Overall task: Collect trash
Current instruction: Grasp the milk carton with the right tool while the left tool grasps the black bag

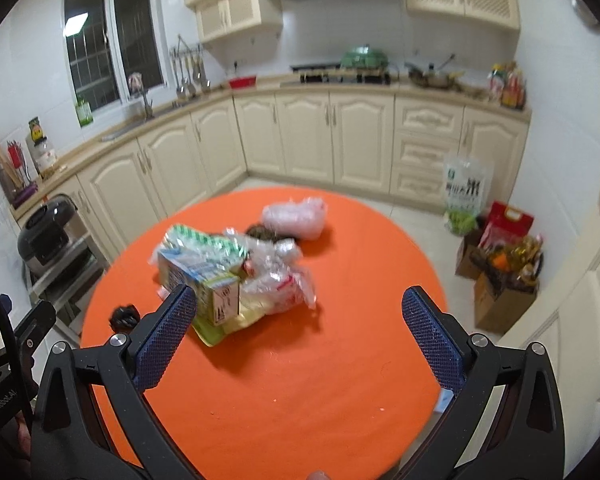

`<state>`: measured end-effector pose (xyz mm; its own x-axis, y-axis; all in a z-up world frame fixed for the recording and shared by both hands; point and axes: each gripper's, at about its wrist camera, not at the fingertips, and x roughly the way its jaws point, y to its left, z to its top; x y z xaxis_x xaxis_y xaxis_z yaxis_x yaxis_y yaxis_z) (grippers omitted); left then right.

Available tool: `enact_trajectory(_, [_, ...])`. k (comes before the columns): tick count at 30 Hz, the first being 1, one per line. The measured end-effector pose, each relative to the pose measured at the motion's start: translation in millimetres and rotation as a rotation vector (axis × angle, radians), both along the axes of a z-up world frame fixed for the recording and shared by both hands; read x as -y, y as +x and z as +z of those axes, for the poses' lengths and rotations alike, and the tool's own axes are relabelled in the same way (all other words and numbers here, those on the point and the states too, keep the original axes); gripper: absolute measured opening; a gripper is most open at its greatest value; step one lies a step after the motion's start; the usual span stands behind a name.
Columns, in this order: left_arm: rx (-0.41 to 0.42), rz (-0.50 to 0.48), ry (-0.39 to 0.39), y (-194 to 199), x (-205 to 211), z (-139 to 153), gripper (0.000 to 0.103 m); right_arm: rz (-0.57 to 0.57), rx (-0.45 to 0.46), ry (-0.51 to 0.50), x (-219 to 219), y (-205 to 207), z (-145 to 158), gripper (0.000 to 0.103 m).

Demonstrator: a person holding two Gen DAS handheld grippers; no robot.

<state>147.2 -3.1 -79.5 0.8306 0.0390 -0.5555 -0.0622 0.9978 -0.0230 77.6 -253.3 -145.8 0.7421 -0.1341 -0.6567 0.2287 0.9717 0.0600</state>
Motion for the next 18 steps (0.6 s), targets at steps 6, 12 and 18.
enact_trajectory(6, [-0.104, 0.059, 0.007, 39.9, -16.0, -36.2, 0.102, 0.075, -0.085, 0.036, -8.4, 37.4, -40.1, 0.101])
enact_trajectory(12, [-0.155, 0.094, 0.021, 66.8, -33.5, -55.4, 0.102, 0.143, -0.132, 0.068, -27.2, 70.6, -63.1, 0.1])
enact_trajectory(18, [-0.2, 0.088, 0.023, 108.7, -43.5, -82.8, 0.102, 0.227, -0.148, 0.089, -42.8, 100.8, -74.1, 0.099])
